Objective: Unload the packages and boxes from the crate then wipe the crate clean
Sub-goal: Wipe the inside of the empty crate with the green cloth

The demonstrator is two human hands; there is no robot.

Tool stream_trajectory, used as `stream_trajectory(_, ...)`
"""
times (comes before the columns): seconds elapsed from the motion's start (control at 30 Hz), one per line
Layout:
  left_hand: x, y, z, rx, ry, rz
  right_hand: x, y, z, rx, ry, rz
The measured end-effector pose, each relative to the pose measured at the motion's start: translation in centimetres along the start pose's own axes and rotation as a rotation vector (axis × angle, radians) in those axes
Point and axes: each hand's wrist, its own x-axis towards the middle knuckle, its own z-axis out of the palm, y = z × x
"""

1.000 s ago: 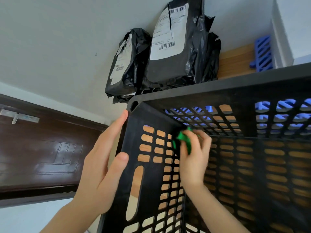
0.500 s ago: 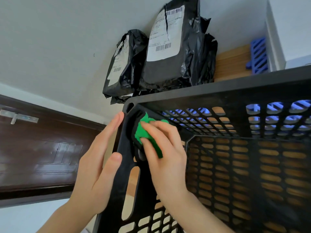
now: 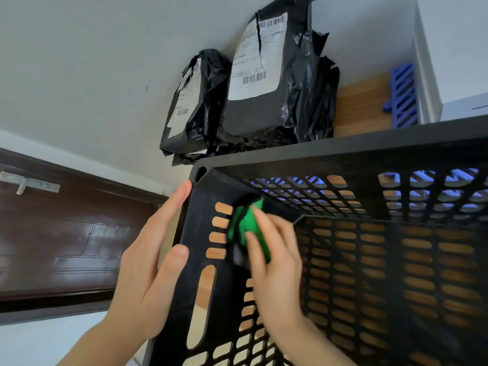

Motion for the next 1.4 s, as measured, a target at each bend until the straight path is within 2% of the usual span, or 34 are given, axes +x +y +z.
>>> stream_trajectory(0.07,0.0,-0.1,0.0,-0.014,-0.003,0.004,-0.2,-3.5,0.0,0.048,-0.064,-0.144)
stream_trajectory(0.17,-0.1,-0.3,0.0,-0.051,0.013,-0.044,0.0,-6.2,0.6,-0.054,-0.171,-0.277)
stream_trajectory(0.3,-0.1,-0.1,0.1,-0.027,-0.003,-0.001,0.2,-2.4,0.3,-0.127,-0.121,-0.313)
stream_trajectory(0.37,0.0,-0.1,0.1,-0.012,-0.001,-0.001,-0.1,1.4,-0.1,-0.188,-0.09,-0.228)
stream_trajectory(0.5,0.0,0.0,0.2,0.016,0.003,-0.004,-0.9,7.5,-1.1,-0.274,-0.056,0.134)
stream_trajectory(0.57,0.0,0.0,0.2,0.0,0.007,-0.012,-1.0,8.0,-1.1,-0.299,-0.028,0.178)
stream_trajectory(0.63,0.0,0.0,0.2,-0.002,0.006,-0.013,-0.5,6.5,-0.5,-0.222,0.023,0.192)
stream_trajectory(0.77,0.0,-0.1,0.2,-0.012,0.005,-0.001,0.1,0.2,0.3,-0.088,0.026,-0.031)
stream_trajectory(0.87,0.0,-0.1,0.1,-0.022,-0.003,-0.004,-0.4,-3.8,0.0,-0.127,-0.101,-0.217)
stream_trajectory(0.93,0.0,-0.1,0.1,-0.017,-0.006,-0.004,-0.6,-4.1,-0.2,-0.173,-0.172,-0.291)
stream_trajectory(1.0,0.1,0.0,0.1,0.016,-0.005,0.004,-0.6,-2.1,-0.2,-0.184,-0.154,-0.321)
stream_trajectory(1.07,0.1,0.2,0.1,0.041,0.001,0.001,-0.9,1.1,-0.3,-0.238,-0.101,-0.266)
stream_trajectory(1.23,0.0,0.0,0.2,0.051,0.012,-0.008,-2.3,7.2,-0.8,-0.28,-0.019,0.065)
stream_trajectory(1.33,0.0,-0.2,0.2,0.038,0.009,-0.009,-1.6,5.9,0.2,-0.193,0.041,0.165)
stream_trajectory(1.4,0.0,-0.2,0.2,0.035,0.009,-0.006,-1.1,3.3,0.5,-0.135,0.07,0.112)
